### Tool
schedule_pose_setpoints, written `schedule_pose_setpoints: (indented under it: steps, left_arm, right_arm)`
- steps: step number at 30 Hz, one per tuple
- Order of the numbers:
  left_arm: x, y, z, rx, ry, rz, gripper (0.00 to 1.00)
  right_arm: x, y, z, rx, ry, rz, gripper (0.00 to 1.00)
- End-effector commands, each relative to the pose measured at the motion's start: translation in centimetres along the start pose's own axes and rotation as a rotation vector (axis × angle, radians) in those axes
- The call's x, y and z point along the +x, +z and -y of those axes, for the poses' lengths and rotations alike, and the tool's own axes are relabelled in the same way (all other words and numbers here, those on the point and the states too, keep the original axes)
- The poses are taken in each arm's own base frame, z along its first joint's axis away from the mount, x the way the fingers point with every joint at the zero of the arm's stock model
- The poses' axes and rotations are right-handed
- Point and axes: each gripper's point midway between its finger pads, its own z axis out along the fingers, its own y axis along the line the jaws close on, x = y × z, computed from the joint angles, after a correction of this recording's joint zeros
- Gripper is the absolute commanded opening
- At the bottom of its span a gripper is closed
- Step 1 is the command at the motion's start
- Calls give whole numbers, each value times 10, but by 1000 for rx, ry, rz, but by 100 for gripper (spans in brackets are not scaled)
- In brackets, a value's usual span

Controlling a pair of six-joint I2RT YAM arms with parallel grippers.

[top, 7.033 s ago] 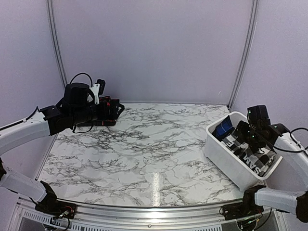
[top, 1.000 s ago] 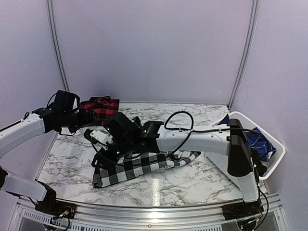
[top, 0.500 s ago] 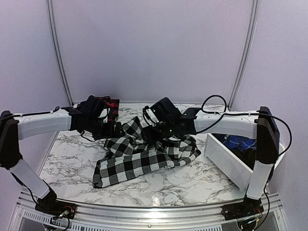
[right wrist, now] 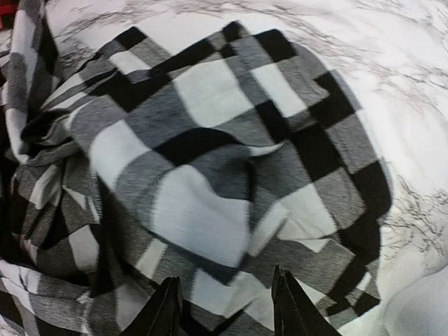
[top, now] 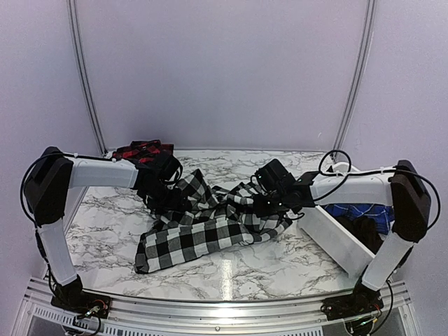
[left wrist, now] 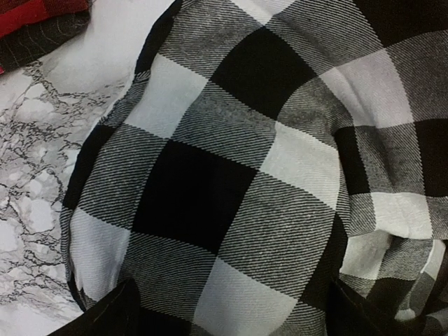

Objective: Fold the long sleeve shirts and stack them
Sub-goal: Move the bin to the corner of the board.

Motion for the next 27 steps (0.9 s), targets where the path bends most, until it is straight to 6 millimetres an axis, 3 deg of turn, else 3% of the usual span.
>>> schedule_pose_setpoints:
  steps: [1,6,11,14,21,27]
  left_arm:
    - [19,3,-26,-124,6,-45,90]
    - [49,9,-41,-165,1,-108,70]
    - [77,3,-55,-188,-23,-147,35]
    - [94,-3,-60,-179,-45,-170,21]
    - [136,-19,-65,-151,-114,-212,9]
    - [170,-35,-58,-112,-158,-225,7]
  right_arm:
    - [-19,-13,38,61,105,86,40]
    - [-16,-10,81,144,143,80,40]
    - [-23,-12,120,218,182,97,40]
    - [-26,-12,141,249,206,101,40]
    - [-41,-6,170,308,204,103,41]
    - [-46,-8,202,364,231,105,42]
